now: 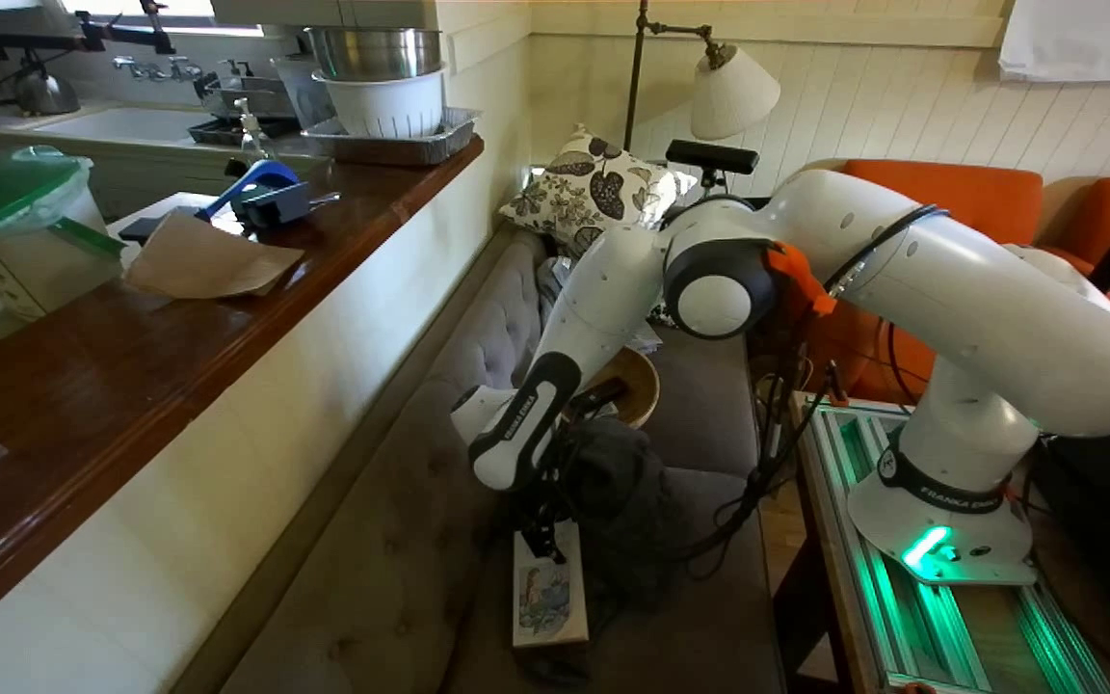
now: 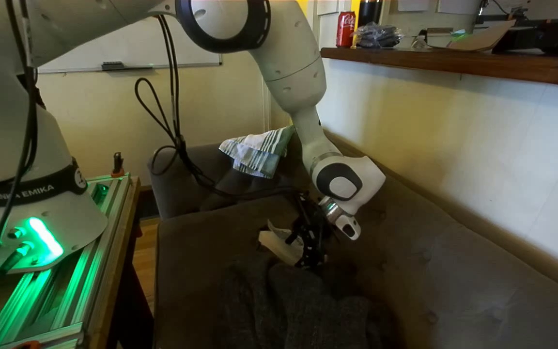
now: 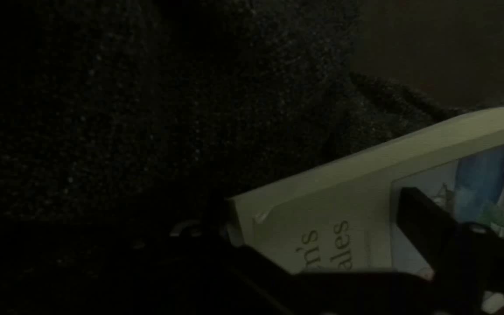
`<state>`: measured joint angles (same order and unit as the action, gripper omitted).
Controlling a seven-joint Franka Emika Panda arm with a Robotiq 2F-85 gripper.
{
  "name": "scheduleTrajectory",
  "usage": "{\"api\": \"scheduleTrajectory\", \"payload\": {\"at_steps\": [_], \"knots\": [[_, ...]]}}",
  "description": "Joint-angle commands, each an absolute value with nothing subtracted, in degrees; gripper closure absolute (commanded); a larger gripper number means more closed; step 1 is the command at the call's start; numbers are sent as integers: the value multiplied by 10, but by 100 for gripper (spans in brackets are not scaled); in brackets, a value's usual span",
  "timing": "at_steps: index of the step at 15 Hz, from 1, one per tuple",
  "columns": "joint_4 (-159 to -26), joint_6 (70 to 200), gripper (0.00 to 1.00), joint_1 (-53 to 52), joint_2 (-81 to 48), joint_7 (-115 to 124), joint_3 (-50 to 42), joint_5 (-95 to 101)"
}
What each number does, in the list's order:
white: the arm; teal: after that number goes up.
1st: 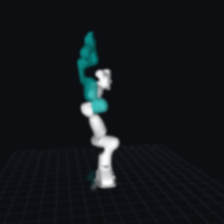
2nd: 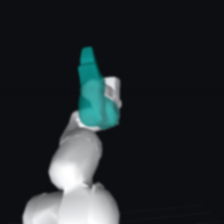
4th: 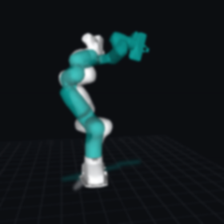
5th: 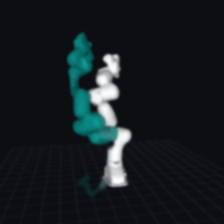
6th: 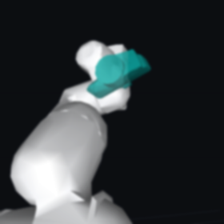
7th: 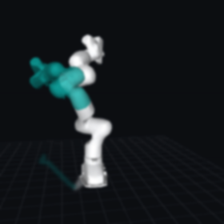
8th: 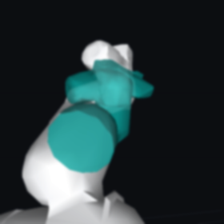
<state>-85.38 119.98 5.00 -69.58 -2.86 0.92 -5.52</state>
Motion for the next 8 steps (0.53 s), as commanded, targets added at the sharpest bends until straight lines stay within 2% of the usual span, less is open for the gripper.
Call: {"api": "scheduleTrajectory", "payload": {"at_steps": [1, 5, 8], "knots": [[-838, 1181, 0, 66, -706, -48, 21, -63], [-813, 1182, 0, 73, -726, -41, 16, -64], [-772, 1122, 0, 74, -750, -43, 21, -62]]}}
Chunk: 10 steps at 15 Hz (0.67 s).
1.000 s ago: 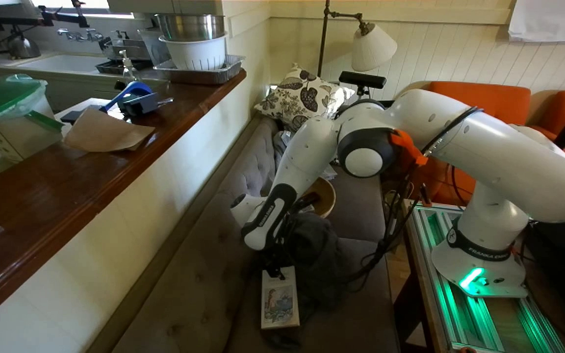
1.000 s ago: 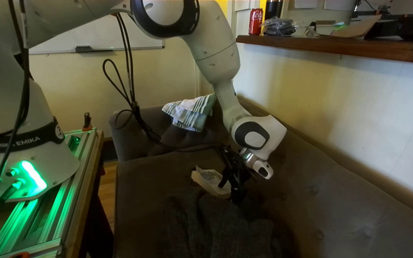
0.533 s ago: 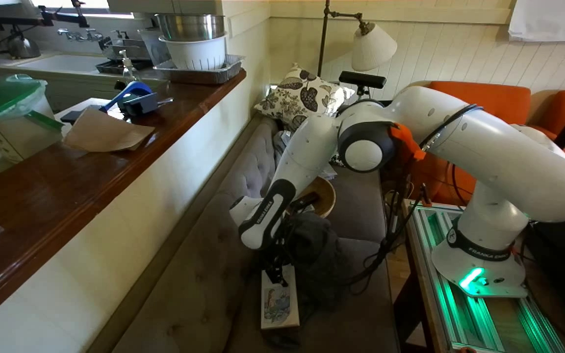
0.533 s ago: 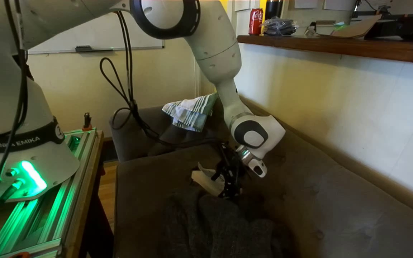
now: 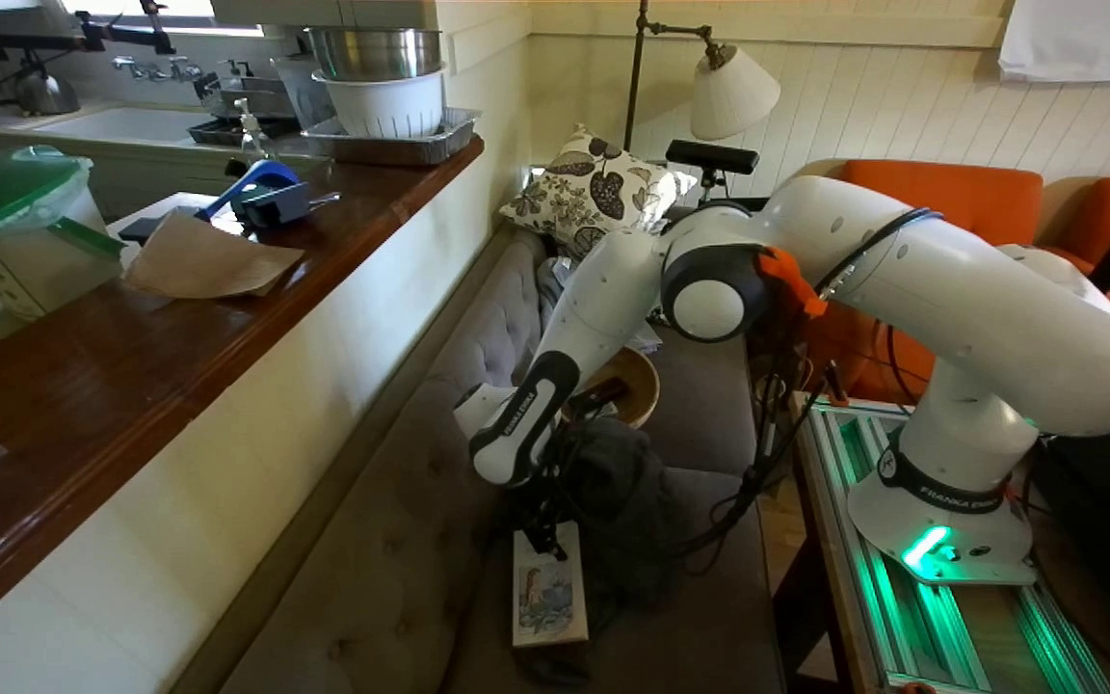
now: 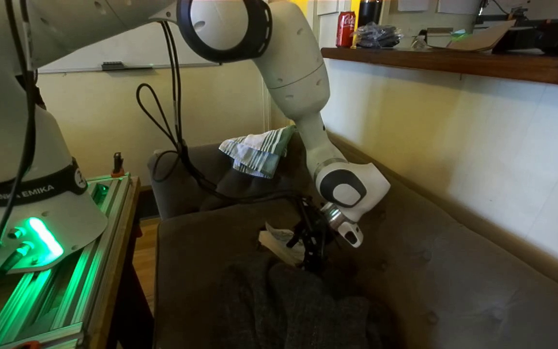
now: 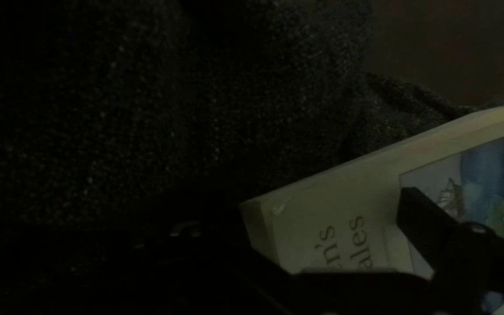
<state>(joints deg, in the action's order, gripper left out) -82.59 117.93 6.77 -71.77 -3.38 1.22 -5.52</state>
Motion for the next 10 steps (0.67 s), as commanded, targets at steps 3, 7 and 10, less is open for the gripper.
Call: {"api": "scheduleTrajectory", "payload": {"at_steps": [3, 7, 10], "knots": [[-719, 1035, 0, 79, -783, -52, 32, -69], [-662, 977, 0, 102, -813, -114, 68, -97], [-638, 1004, 0, 121, -826, -149, 88, -130]]}}
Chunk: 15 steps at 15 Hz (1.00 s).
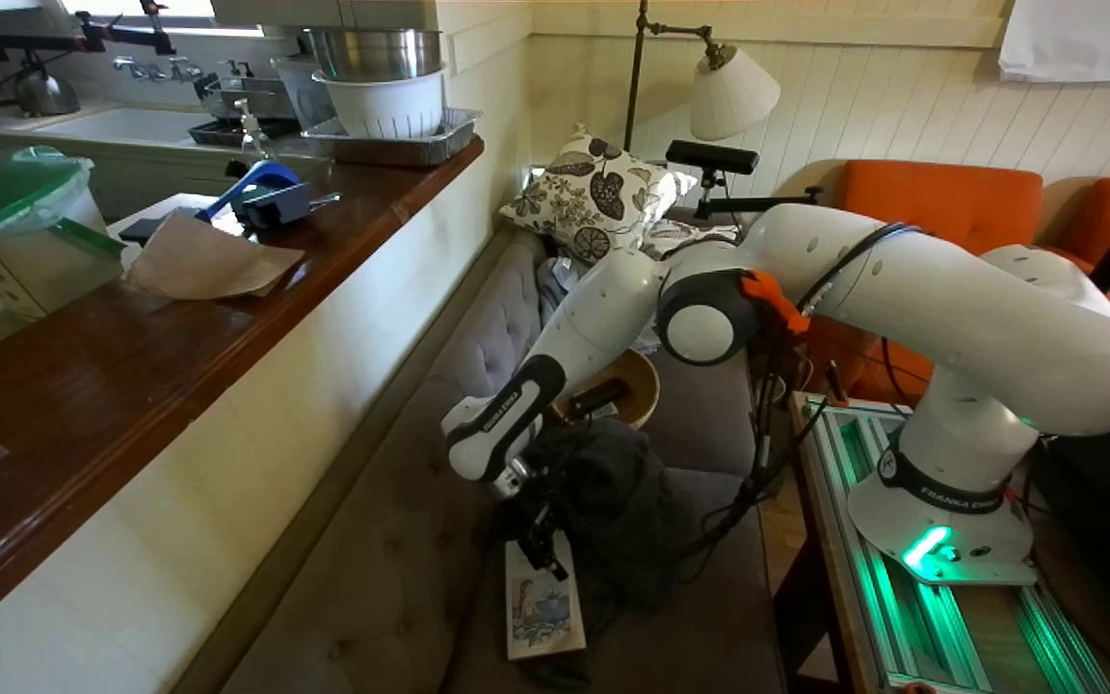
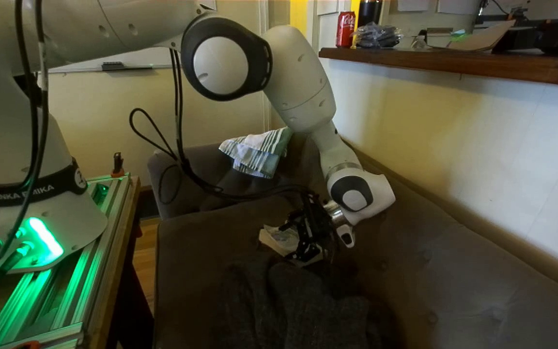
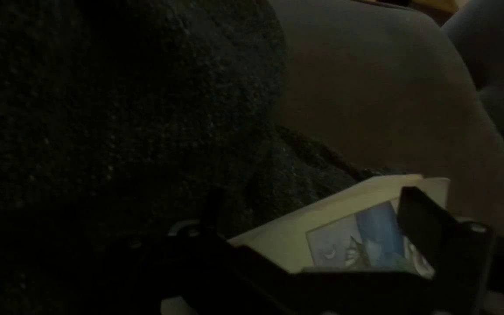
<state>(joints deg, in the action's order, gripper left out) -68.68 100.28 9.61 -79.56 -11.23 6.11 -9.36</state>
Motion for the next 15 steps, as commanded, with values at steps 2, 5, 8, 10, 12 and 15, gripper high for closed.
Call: {"api": "scheduleTrajectory", "payload": {"at_steps": [2, 5, 8, 10, 12, 15], "knots": [[-622, 1005, 0, 126, -833, -153, 92, -147], [-665, 984, 0, 108, -793, -121, 60, -112], [-726, 992, 0, 90, -743, -119, 39, -83], [-742, 1038, 0, 78, -730, -127, 32, -69], [-744, 1078, 0, 81, -729, -126, 45, -90], [-742, 1127, 0, 84, -738, -102, 62, -126]]}}
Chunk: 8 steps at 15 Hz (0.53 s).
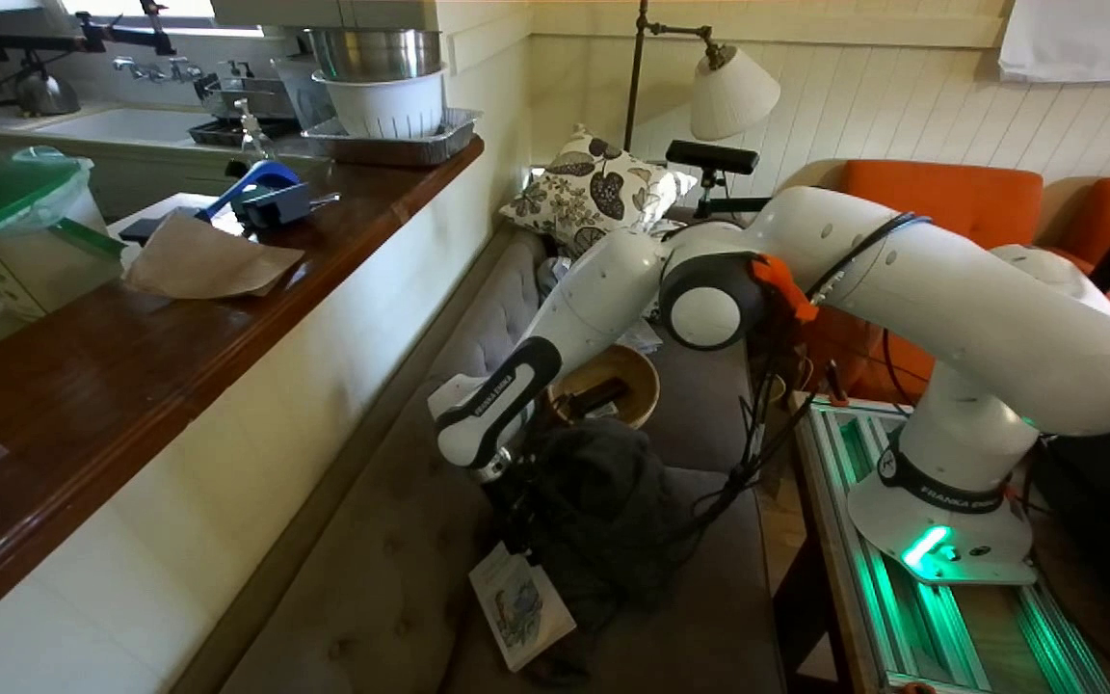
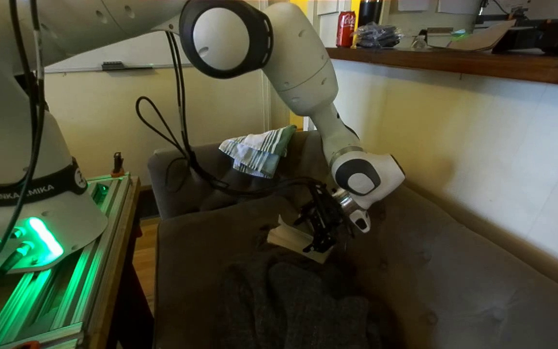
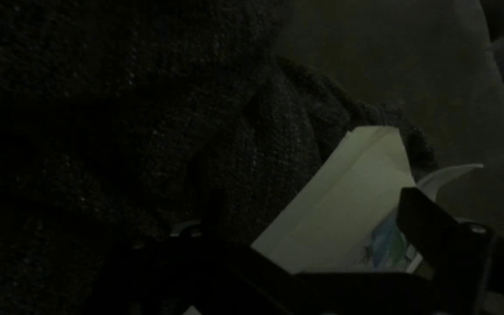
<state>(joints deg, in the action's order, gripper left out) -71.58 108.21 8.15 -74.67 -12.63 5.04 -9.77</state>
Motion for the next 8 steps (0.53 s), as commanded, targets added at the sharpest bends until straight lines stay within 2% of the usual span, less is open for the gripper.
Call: {"api": "scheduleTrajectory", "payload": {"at_steps": [1, 8], "knots": [[-746, 1155, 0, 81, -740, -83, 60, -135], [-903, 1462, 0, 82, -695, -7, 37, -183]]}}
